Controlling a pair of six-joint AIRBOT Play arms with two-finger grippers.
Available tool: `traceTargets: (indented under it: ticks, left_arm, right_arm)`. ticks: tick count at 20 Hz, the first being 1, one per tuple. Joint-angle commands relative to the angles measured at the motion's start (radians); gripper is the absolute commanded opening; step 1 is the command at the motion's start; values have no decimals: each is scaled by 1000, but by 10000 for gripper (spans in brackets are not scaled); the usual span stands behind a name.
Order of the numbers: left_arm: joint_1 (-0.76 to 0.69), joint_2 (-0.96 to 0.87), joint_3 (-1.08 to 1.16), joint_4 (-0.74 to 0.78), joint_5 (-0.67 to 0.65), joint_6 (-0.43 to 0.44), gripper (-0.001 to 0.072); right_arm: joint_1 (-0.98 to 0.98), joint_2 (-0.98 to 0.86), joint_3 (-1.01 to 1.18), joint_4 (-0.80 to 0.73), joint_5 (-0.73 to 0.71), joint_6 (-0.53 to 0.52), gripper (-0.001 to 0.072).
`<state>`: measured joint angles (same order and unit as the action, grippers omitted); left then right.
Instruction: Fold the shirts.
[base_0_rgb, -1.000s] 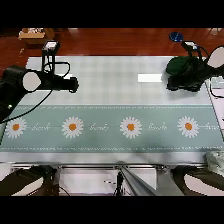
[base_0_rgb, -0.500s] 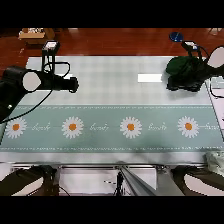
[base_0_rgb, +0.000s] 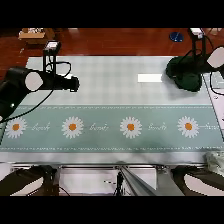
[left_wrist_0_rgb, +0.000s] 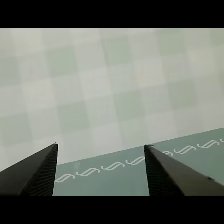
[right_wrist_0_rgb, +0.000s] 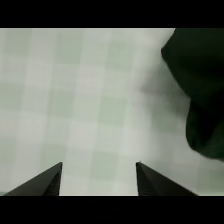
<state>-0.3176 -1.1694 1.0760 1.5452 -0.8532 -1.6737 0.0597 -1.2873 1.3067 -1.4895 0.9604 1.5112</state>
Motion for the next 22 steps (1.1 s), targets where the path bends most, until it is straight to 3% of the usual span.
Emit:
traceTargets:
  ticks: [1,3,5,8,9,11,22]
  left_arm:
    - [0,-27,0,0,8,0,628]
    - [0,-43,0,0,8,0,629]
    - [0,-45,0,0,7,3,630]
    - [0,-42,0,0,7,3,631]
    - [0,-42,0,0,7,3,631]
    - [-1,-41,0,-1,1,2,635]
    - [-1,-42,63,-27,-102,2,641]
  right_arm:
    - [0,1,1,-1,-189,1,529]
    - [0,1,1,-6,-195,-5,529]
    - [-5,-4,1,-108,-263,14,519]
    - [-73,-48,1,-383,-299,259,520]
    - [-108,-71,1,-397,-294,281,525]
    - [-172,-124,1,-376,-279,280,585]
    - [-224,-409,1,-218,-341,277,568]
